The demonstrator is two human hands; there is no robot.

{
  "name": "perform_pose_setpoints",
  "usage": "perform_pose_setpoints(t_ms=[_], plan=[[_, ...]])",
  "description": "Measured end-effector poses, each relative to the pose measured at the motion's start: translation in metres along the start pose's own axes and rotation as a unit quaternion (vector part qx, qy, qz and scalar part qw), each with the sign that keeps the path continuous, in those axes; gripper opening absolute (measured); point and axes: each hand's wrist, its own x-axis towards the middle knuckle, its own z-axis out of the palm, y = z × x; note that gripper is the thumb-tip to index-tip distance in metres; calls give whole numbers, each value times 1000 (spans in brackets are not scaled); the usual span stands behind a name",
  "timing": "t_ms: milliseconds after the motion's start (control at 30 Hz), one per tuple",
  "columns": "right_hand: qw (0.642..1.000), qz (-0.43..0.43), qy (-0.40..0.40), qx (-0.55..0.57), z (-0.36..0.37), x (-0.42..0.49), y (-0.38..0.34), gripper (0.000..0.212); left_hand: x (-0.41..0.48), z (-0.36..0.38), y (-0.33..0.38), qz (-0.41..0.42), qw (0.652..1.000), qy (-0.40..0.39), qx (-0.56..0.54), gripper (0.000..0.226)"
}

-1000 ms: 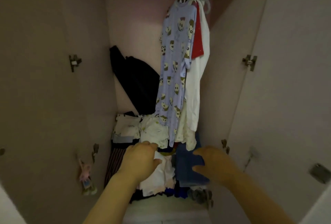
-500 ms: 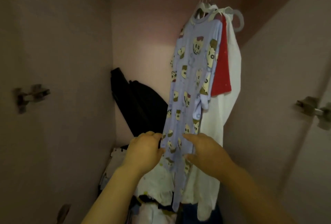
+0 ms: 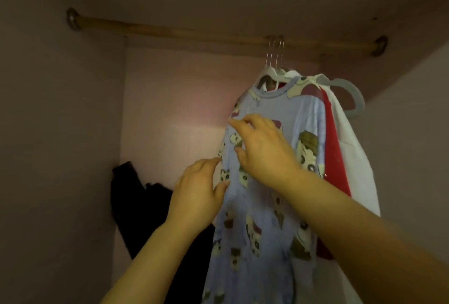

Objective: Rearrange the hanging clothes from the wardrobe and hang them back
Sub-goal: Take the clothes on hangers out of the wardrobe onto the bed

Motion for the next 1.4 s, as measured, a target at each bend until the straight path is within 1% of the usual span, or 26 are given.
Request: perform_pose_setpoints(t_ms=[167, 267, 333, 400, 433, 500, 567, 600, 700, 833, 933, 1000, 1067, 1167, 1267, 1400], plan=[[987, 12, 88, -133, -2, 68, 46, 51, 74, 15, -16, 62, 997, 18, -39, 57], [973, 52, 145, -173, -4, 88, 76, 48, 106, 22, -24, 85, 994, 25, -70, 56], [965, 93, 152, -194, -3, 96, 93, 48, 121, 28, -29, 97, 992, 23, -75, 57], [955, 132, 130, -233, -1, 103, 107, 48, 134, 31, -32, 106, 991, 18, -77, 58], [949, 145, 120, -253, 0, 107, 112, 45, 139, 32, -33, 110, 991, 19, -79, 59], [942, 151, 118, -275, 1, 114, 121, 33, 148, 32, -36, 118, 990, 23, -80, 59], [942, 146, 133, -270, 0, 121, 130, 22, 157, 28, -39, 119, 989, 32, -78, 60], [944, 140, 140, -264, -2, 124, 132, 20, 161, 24, -39, 118, 989, 38, -77, 60], [949, 110, 159, -249, -8, 130, 130, 24, 174, 9, -38, 115, 988, 61, -81, 60], [950, 73, 189, -238, -12, 133, 118, 21, 189, -5, -26, 120, 980, 123, -98, 59], [950, 91, 190, -232, -21, 142, 114, 21, 194, -5, -15, 132, 977, 137, -92, 58], [947, 91, 207, -226, -27, 145, 110, 24, 193, -4, -12, 134, 977, 141, -92, 57], [949, 75, 223, -212, -28, 135, 100, 25, 189, -5, -11, 136, 973, 158, -104, 55], [953, 42, 241, -178, -18, 95, 80, 23, 171, -4, -14, 145, 965, 185, -118, 56], [956, 53, 242, -157, -9, 40, 63, 22, 139, 9, -18, 155, 964, 172, -128, 55], [962, 101, 216, -136, -5, -42, 42, 30, 77, 37, -12, 181, 969, 94, -142, 48]])
